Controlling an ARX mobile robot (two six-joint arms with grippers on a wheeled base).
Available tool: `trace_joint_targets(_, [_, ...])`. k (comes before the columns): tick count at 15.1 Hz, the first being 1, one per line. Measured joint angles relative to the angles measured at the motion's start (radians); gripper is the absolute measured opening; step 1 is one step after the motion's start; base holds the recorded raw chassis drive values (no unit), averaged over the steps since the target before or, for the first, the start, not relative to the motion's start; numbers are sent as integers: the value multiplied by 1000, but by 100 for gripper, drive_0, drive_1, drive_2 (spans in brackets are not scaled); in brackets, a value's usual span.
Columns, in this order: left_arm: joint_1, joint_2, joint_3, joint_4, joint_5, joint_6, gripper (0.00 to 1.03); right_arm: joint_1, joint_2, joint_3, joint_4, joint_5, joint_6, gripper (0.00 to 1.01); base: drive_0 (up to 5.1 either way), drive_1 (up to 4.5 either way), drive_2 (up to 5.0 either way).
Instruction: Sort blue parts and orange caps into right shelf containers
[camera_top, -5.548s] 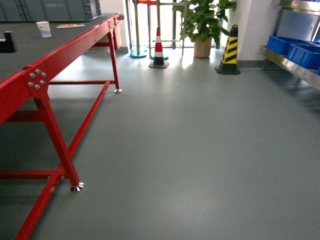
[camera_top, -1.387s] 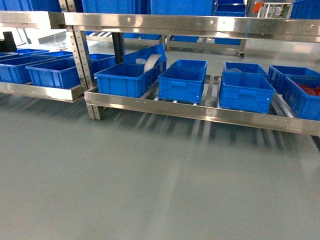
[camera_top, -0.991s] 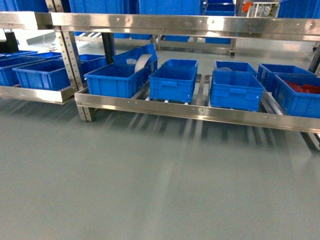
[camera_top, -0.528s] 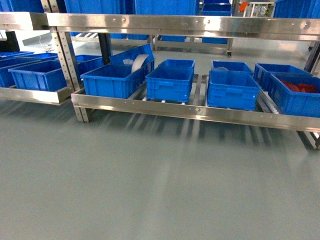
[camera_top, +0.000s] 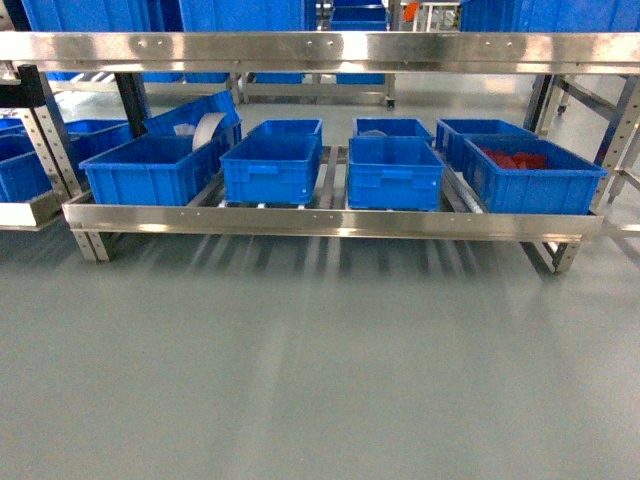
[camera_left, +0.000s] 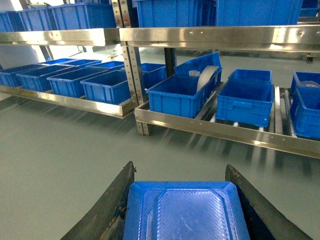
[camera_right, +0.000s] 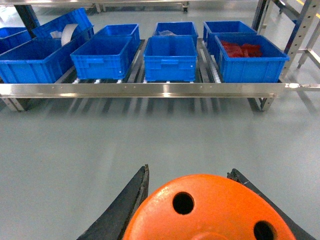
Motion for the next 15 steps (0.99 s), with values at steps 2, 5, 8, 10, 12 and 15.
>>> trace_joint_targets(2, [1, 0, 0, 1, -1, 0, 41, 1, 0, 0, -1, -2, 0, 42, -192, -192, -192])
trace_joint_targets(5, [4, 0, 0, 1, -2, 0, 41, 2, 0, 0, -2, -2, 0, 42, 0, 0, 0])
trace_joint_targets(8, [4, 0, 0, 1, -2, 0, 41, 1, 0, 0, -2, -2, 0, 42, 0, 0, 0])
trace_joint_targets(10, [3, 0, 0, 1, -1, 0, 41, 1, 0, 0, -2, -2, 0, 42, 0, 0, 0])
trace_joint_targets(12, [2, 0, 0, 2, -2, 0, 41, 1, 0, 0, -2, -3, 0, 42, 0, 0, 0])
trace_joint_targets(15, [6, 0, 0, 1, -2, 0, 41, 1, 0, 0, -2, -4, 0, 42, 0, 0, 0])
